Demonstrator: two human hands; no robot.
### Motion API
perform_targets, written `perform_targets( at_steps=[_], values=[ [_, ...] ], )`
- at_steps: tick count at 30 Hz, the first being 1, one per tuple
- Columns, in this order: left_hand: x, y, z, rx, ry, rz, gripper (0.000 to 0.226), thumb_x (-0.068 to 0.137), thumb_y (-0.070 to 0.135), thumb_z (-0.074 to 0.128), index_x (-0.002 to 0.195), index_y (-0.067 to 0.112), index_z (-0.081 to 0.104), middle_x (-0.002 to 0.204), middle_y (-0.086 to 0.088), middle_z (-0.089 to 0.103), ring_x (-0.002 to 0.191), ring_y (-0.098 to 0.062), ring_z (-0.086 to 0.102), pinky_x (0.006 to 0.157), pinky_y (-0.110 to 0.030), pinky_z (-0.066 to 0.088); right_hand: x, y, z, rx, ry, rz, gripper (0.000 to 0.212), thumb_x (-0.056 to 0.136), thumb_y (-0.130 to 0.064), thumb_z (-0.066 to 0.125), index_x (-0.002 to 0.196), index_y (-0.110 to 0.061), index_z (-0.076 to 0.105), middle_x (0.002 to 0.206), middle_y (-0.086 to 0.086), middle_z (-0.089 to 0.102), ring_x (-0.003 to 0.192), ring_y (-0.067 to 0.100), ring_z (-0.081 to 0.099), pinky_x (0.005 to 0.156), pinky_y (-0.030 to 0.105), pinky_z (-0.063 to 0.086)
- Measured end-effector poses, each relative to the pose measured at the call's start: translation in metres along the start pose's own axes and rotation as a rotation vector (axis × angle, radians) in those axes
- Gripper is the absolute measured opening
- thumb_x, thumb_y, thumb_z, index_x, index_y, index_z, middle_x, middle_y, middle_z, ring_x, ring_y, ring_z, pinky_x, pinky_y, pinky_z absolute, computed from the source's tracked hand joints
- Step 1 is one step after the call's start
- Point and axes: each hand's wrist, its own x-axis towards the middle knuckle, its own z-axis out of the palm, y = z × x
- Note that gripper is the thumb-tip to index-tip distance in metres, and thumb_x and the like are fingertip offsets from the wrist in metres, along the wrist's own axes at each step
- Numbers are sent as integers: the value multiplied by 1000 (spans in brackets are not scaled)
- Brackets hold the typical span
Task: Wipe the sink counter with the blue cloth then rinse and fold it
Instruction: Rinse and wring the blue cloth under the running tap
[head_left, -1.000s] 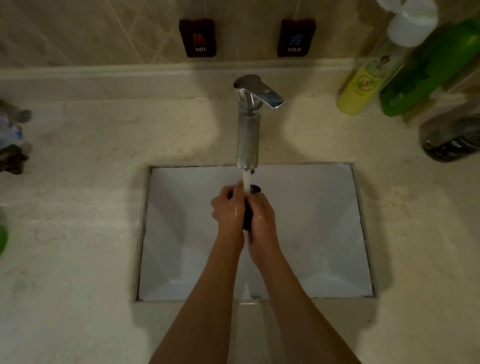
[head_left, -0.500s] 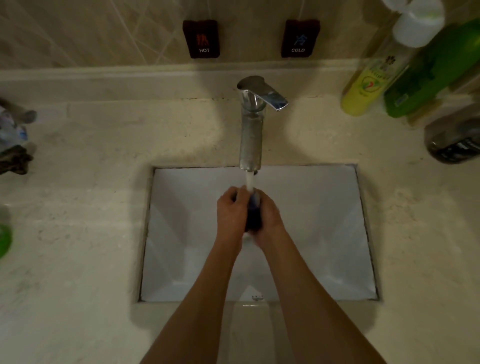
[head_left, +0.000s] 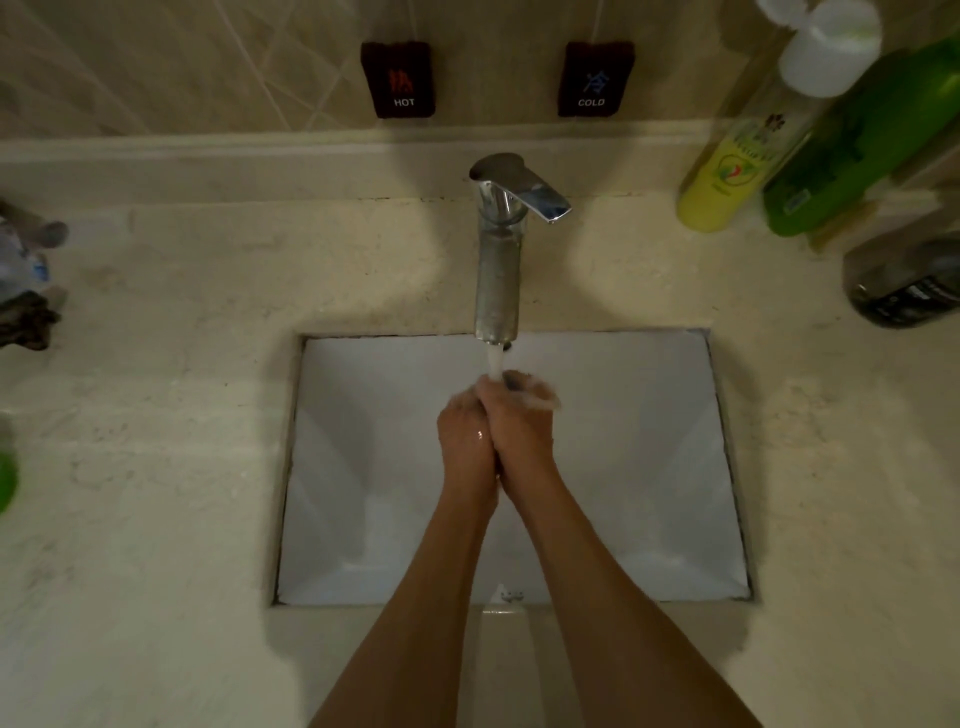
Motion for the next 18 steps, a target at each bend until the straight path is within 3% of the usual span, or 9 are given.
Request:
perform_targets(
  at_steps=[2,4,6,8,9,12,14,16,18],
  values=[
    [1,-2,-3,52,23,2,29,95,17,46,74,6,63,69,-13,63,59,-23,59,46,-30,44,7,-5,-3,-2,-6,84,17,92,-20,63,75,-19,67,73,3,69,70,19,68,67,35,58],
    [0,-3,-6,76,23,78,28,93,18,48,66,11,55,60,-6,54,54,-18,48,45,-30,38,10,-8,-6,146,-31,205,29,93,-17,58,66,-10,62,58,4,63,55,18,62,53,30,51],
    [-2,-3,-8,92,25,127,21,94,19,53,74,14,58,66,-2,59,58,-15,54,50,-31,45,9,-5,-9,370,-63,318,31,93,-15,49,63,-9,53,53,4,55,48,17,56,51,29,45],
    [-3,-1,-10,103,13,147,5,93,20,58,91,18,62,83,-1,69,75,-15,67,64,-32,56,7,0,-15,545,-116,392,26,90,-17,44,65,-10,51,61,8,54,58,22,55,61,32,45],
    [-1,-2,-9,106,16,127,8,92,20,59,99,19,63,91,-2,70,84,-16,69,72,-33,58,4,2,-18,597,-146,402,24,88,-17,45,68,-9,55,66,11,58,66,25,57,66,35,46],
    [9,1,-5,43,-16,-19,17,94,26,56,105,17,64,97,-5,70,91,-20,69,77,-34,58,-8,5,-21,519,-225,222,20,79,-9,49,89,-3,65,92,24,63,88,33,65,79,44,52],
    [15,4,-2,15,-33,-61,21,94,30,54,99,12,63,87,-4,68,81,-19,69,62,-27,57,-18,8,-17,344,-226,77,31,80,-10,50,106,-7,67,106,27,64,100,34,66,86,47,53],
    [11,9,0,47,-74,-26,20,98,19,48,87,3,55,72,-3,58,63,-7,62,48,-14,45,-26,6,-10,130,-143,-29,16,95,-23,53,104,-14,64,98,14,67,94,22,68,80,37,54],
    [7,4,0,58,-77,-9,24,102,11,40,81,7,52,70,-2,52,58,-4,56,53,-16,45,-22,5,-5,-65,-1,-149,19,100,-37,52,92,-21,59,89,2,66,81,12,66,69,26,51]
  ],
)
